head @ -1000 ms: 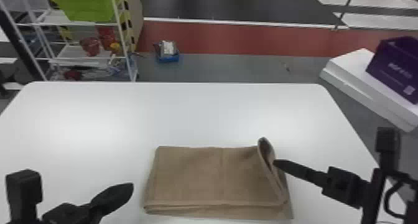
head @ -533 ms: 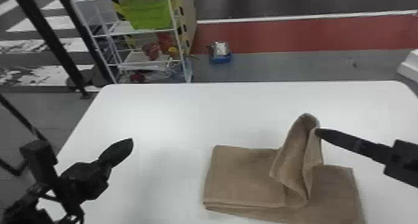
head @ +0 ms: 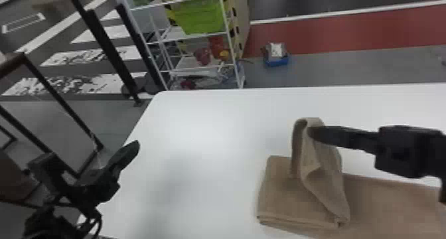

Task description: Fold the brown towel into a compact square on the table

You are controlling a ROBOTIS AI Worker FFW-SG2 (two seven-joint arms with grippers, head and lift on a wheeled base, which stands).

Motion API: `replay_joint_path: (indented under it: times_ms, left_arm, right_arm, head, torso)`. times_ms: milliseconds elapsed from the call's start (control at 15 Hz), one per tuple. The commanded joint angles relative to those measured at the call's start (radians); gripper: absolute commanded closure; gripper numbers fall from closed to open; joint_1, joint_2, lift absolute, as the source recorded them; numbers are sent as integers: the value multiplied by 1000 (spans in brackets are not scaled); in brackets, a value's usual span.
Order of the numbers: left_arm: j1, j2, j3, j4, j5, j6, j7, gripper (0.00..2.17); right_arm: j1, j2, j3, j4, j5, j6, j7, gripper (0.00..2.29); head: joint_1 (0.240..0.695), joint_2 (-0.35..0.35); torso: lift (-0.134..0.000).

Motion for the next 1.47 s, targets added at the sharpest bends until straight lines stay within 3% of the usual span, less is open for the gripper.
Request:
replay_joint_path:
  times_ms: [0,267,533,600,800,1000,1400]
  left_arm:
    - [-27,-3,49,40,13,0,-9,1605]
    - [-41,-3,77,75,26,0,-24,1605]
    - [-50,-3,72,88,20,0,-22,1605]
    - [-52,-3,72,88,20,0,-27,1605]
    - [-52,-3,70,88,20,0,-33,1605]
    - [-53,-1,75,117,26,-6,-42,1605]
    - [-63,31,90,177,55,-25,-55,1605]
  right_arm:
    - [-47,1,99,61,42,14,12,1399]
    - [-90,1,213,181,72,-15,67,1399]
    - [-121,1,336,260,78,-448,155,1399]
    - [-133,1,357,276,80,-488,162,1403]
    - [-164,1,388,337,78,-491,187,1399]
    - [-195,1,437,414,77,-571,250,1399]
    - [-250,1,503,560,51,-733,366,1399]
  head:
    - [695,350]
    - [695,350]
    - [695,350]
    - [695,350]
    - [659,350]
    - [659,350]
    - [645,350]
  torso:
    - [-124]
    - [-124]
    - [-124]
    - [-124]
    - [-124]
    - [-124]
    - [-124]
